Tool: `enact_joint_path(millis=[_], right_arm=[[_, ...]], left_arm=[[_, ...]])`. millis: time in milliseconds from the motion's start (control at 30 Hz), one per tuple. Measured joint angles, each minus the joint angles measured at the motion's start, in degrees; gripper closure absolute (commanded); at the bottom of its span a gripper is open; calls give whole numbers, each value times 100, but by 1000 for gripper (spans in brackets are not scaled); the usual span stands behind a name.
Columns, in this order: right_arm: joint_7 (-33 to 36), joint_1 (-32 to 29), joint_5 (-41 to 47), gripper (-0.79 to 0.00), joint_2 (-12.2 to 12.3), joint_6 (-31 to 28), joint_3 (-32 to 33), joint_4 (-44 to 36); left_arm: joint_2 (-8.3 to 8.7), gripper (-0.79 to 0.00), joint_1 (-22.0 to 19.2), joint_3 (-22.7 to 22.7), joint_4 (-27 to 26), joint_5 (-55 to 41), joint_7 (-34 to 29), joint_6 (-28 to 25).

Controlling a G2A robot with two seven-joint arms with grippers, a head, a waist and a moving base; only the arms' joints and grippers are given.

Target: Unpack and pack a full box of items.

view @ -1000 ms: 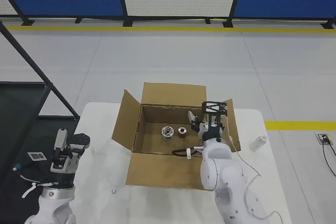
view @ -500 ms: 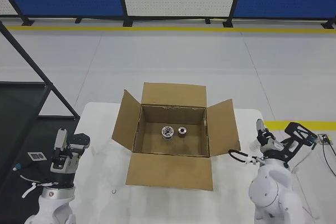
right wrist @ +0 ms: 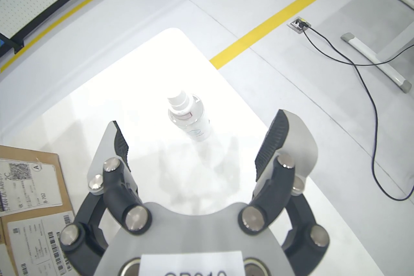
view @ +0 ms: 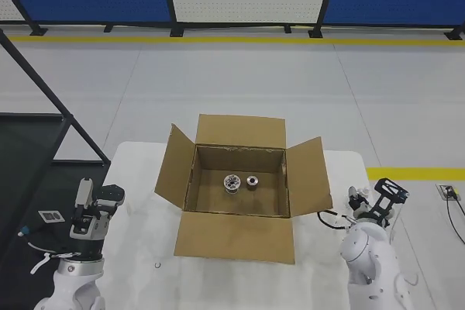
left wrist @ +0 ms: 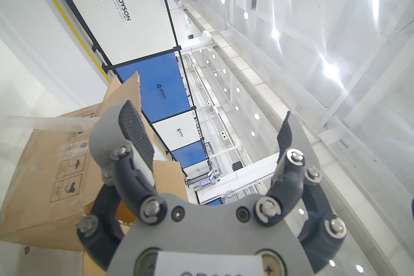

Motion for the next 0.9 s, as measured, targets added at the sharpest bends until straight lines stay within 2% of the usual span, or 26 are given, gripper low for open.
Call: enact_joint_path(millis=[67, 133, 233, 300, 333, 400, 433, 567, 700, 900], right_arm=[[-33, 121, 101, -785, 2, -87, 11, 234], [-114, 247, 205, -730, 10, -171, 49, 474], [-221, 454, 282, -526, 20, -240, 83, 846], [-281, 577, 320, -462, 23, -265, 84, 1056], [-317, 657, 348, -388, 26, -286, 85, 1188], [-373, 777, 385, -357, 31, -319, 92, 1375], [-408, 852, 404, -314, 35, -343, 94, 1494], [-520, 1047, 457, 0, 42, -368, 84, 1785], [-719, 1063, 588, 0, 43, -375, 105, 1746], [-920, 829, 759, 0, 35, -276, 116, 1191]], left_arm=[[0, -785, 0, 0, 0, 0, 0, 0], [0, -785, 0, 0, 0, 0, 0, 0], [0, -785, 0, 0, 0, 0, 0, 0], [0, -785, 0, 0, 0, 0, 0, 0], [0, -785, 0, 0, 0, 0, 0, 0], [0, -785, 0, 0, 0, 0, 0, 0], [0, -785, 0, 0, 0, 0, 0, 0], [0, -785, 0, 0, 0, 0, 0, 0], [0, -785, 0, 0, 0, 0, 0, 0], [0, -785, 0, 0, 0, 0, 0, 0]])
